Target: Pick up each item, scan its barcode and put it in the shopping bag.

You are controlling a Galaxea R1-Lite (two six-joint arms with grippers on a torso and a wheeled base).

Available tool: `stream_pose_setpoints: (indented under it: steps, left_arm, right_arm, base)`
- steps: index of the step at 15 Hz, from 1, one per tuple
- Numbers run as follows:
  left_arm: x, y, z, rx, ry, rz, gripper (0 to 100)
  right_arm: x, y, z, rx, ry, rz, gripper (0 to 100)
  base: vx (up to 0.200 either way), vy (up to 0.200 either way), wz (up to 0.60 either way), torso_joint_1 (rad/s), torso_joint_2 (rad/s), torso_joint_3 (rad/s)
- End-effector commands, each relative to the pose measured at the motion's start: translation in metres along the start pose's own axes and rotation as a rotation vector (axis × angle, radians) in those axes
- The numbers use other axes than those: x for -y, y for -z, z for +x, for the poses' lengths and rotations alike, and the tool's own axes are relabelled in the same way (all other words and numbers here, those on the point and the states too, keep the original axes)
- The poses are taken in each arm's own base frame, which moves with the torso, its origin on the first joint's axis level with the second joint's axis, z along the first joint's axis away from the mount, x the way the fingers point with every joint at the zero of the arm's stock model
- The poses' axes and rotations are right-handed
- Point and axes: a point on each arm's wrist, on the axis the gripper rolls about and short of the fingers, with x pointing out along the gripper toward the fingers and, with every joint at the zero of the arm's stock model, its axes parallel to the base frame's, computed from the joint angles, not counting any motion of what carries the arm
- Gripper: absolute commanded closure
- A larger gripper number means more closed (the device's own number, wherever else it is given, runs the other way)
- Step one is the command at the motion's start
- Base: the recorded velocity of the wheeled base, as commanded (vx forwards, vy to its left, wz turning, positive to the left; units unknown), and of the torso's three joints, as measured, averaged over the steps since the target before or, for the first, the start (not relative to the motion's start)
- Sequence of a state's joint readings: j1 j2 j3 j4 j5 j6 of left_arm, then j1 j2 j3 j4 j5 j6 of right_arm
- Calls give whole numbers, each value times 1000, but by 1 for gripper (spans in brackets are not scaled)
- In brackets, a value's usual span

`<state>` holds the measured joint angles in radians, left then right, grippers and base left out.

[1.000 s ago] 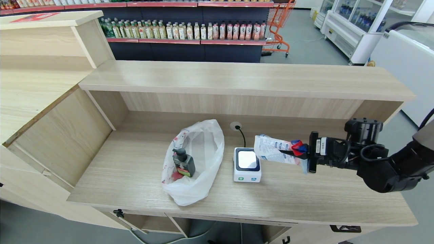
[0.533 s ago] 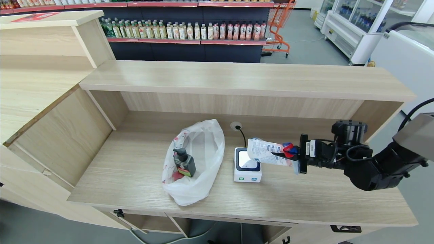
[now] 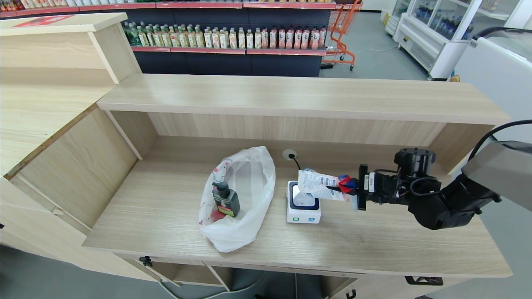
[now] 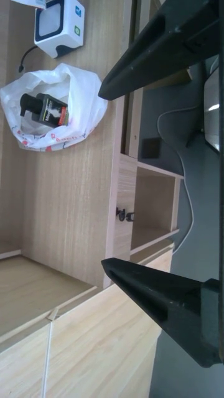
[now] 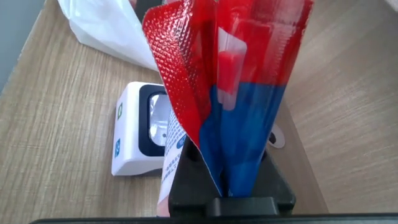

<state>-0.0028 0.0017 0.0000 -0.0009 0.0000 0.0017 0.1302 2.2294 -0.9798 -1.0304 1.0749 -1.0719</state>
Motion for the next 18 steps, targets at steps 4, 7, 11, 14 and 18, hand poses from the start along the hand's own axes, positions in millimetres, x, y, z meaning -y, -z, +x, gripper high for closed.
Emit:
stream_pose_setpoints:
  steps: [4, 7, 11, 14, 18]
  left_arm:
    - [0, 0, 0, 1, 0, 0, 0]
    - [0, 0, 0, 1, 0, 0, 0]
    - [0, 0, 0, 1, -1, 0, 0]
    - [0, 0, 0, 1, 0, 0, 0]
    - [0, 0, 0, 1, 0, 0, 0]
  right_arm:
    - [-3, 14, 16, 17, -15, -1, 100]
    - [1, 18, 26, 32, -12, -24, 100]
    - [3, 20, 29, 35, -9, -31, 100]
    - [0, 21, 27, 28, -12, -17, 100]
    - [9, 13, 24, 33, 3, -25, 100]
  base:
    - [0, 0, 0, 0, 0, 0]
    - [0, 0, 0, 0, 0, 0]
    - [0, 0, 0, 0, 0, 0]
    - [0, 0, 0, 0, 0, 0]
    - [0, 0, 0, 0, 0, 0]
